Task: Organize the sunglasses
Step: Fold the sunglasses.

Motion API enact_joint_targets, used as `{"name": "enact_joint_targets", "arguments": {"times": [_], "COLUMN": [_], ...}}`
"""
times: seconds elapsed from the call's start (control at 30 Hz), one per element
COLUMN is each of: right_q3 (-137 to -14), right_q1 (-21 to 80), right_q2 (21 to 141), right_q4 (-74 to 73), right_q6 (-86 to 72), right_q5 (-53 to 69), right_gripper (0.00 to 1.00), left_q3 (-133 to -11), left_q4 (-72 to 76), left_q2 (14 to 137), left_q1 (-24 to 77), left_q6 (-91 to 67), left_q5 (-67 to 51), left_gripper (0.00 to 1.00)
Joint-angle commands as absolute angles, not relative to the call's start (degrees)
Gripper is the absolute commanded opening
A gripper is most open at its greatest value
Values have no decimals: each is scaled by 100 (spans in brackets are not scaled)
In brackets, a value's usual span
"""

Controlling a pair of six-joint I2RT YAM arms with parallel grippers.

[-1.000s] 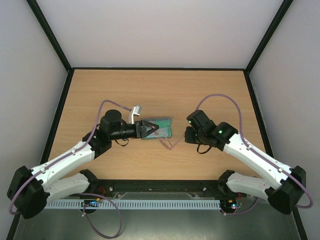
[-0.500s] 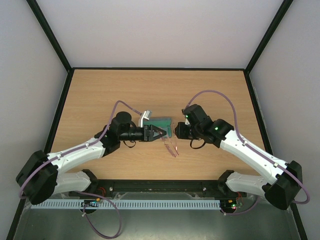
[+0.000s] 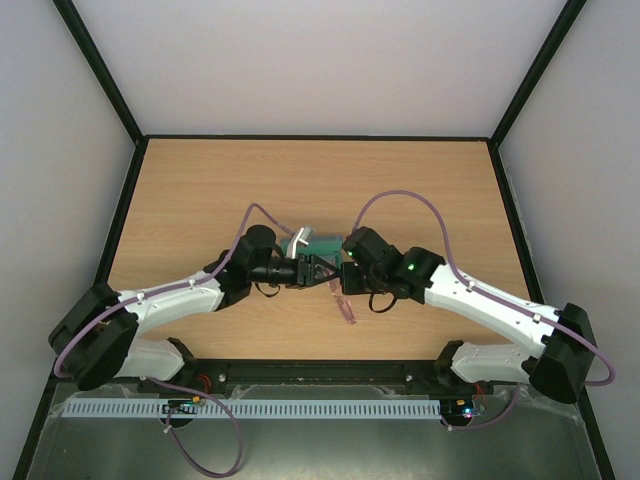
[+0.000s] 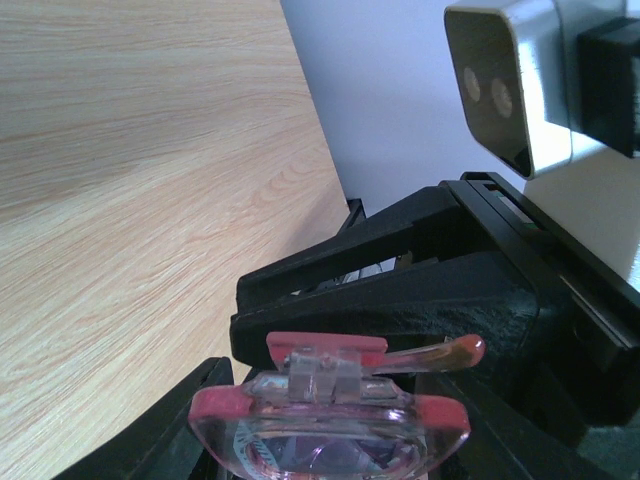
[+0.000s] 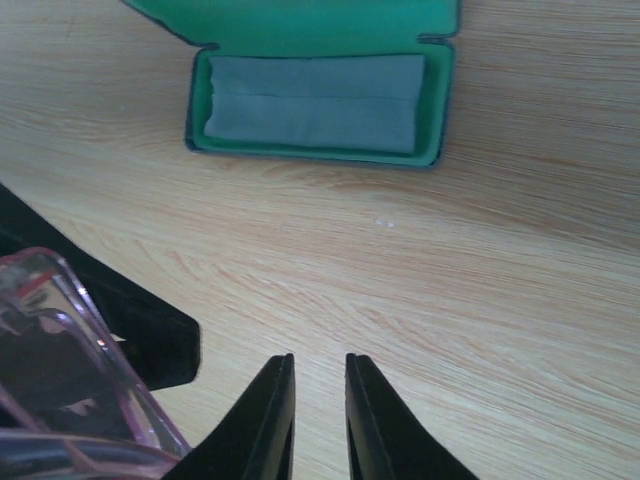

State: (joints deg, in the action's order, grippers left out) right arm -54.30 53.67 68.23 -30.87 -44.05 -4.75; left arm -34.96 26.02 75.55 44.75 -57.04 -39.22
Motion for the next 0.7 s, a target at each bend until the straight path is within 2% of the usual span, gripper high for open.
{"name": "enact_joint_targets", "arguments": {"times": [0.0,0.2,0.37,0.67], "right_q3": [-5655,-5606,-5623,-5117], "right_q1": [5347,4661,4581,4580], "right_q2": [6538,5965,5345,4173], "right_q4": [-3719,-3991,-3911,-2756], "right_q6": [-4460,-4000,-3680,-3606], "right_q5": [-860,-655,-15,2882], "right_gripper": [21,27,33,38], "left_q3": [-3796,-3668,-3485,-3183], "left_q4": [2862,2755,2936,3531], "left_q2": [7339,7041,6809,6228], "left_q1": [4509,4467,4439,4421], "left_q6": [-5550,-5471,-5562,-6058], "left_q5": [-4000,-4438,-4919,-5602], "left_gripper": [46,47,47,48]}}
